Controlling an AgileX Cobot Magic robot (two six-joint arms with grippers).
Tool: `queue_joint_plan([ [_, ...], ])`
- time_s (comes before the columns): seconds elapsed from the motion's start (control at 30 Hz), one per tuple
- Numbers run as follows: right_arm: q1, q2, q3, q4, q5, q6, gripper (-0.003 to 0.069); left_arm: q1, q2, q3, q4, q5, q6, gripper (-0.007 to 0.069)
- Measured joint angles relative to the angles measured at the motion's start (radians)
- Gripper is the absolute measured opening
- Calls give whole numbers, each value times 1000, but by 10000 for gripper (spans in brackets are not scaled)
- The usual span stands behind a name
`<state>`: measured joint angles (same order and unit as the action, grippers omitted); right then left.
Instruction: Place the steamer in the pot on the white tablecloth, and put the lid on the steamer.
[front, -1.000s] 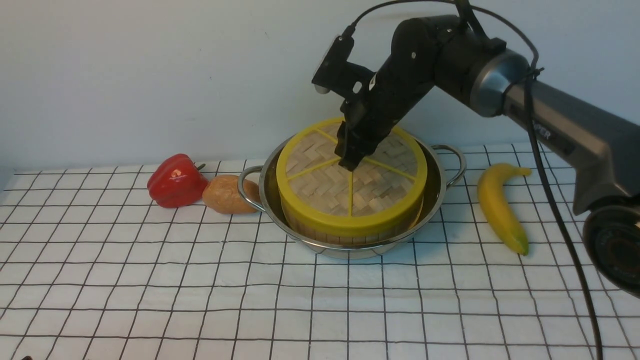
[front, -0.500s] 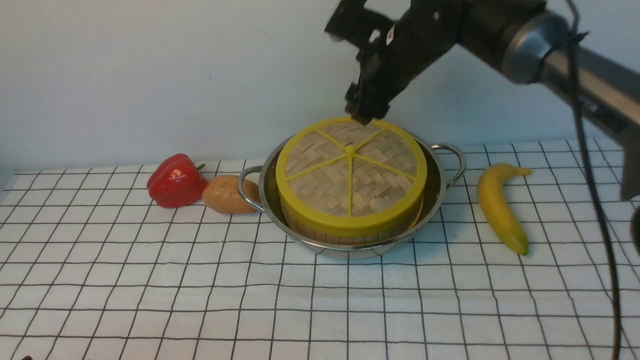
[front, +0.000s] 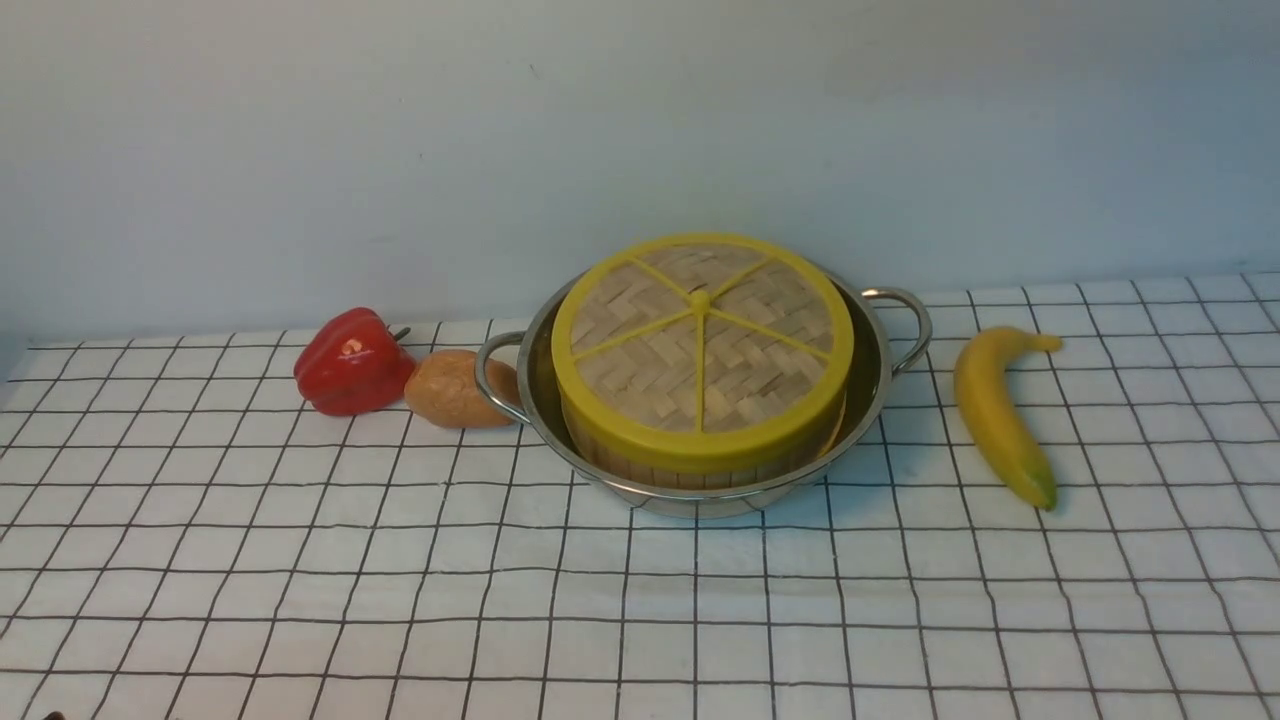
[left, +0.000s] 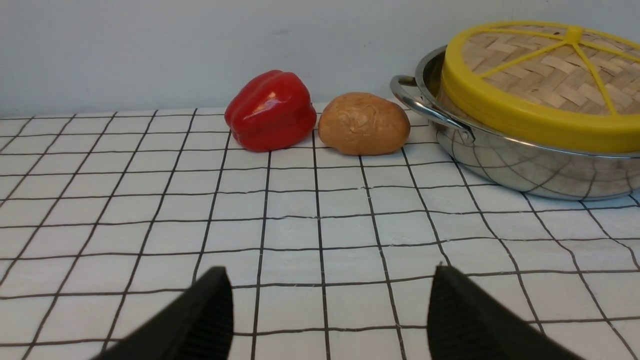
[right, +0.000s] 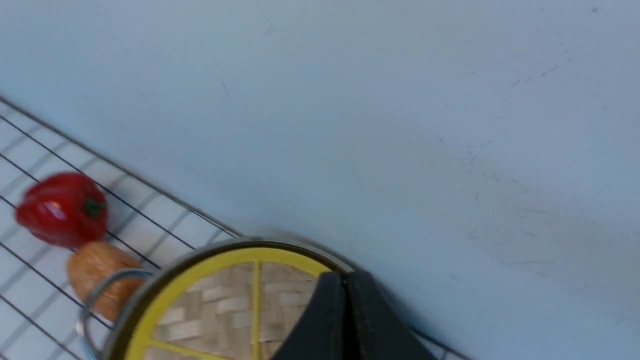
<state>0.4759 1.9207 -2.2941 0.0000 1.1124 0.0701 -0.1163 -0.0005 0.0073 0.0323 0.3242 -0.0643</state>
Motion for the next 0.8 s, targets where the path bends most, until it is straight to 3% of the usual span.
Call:
queue_joint_plan([
  [0.2, 0, -10, 0, 76, 2, 95, -12, 0, 0, 0, 0, 0, 0, 482],
  [0.37, 0, -26, 36, 71, 5, 96, -6, 0, 0, 0, 0, 0, 0, 482],
  [0.5, 0, -208, 317, -79, -10, 111, 1, 0, 0, 0, 0, 0, 0, 482],
  [0.63, -35, -540, 741, -213, -120, 195, 7, 0, 0, 0, 0, 0, 0, 482],
  [0.7, -97, -720, 964, -244, -229, 268, 10, 0, 0, 0, 0, 0, 0, 482],
  [0.77, -232, -959, 1289, -270, -358, 381, 13, 0, 0, 0, 0, 0, 0, 482],
  [0.8, -232, -979, 1289, -272, -379, 391, 14, 0, 0, 0, 0, 0, 0, 482],
])
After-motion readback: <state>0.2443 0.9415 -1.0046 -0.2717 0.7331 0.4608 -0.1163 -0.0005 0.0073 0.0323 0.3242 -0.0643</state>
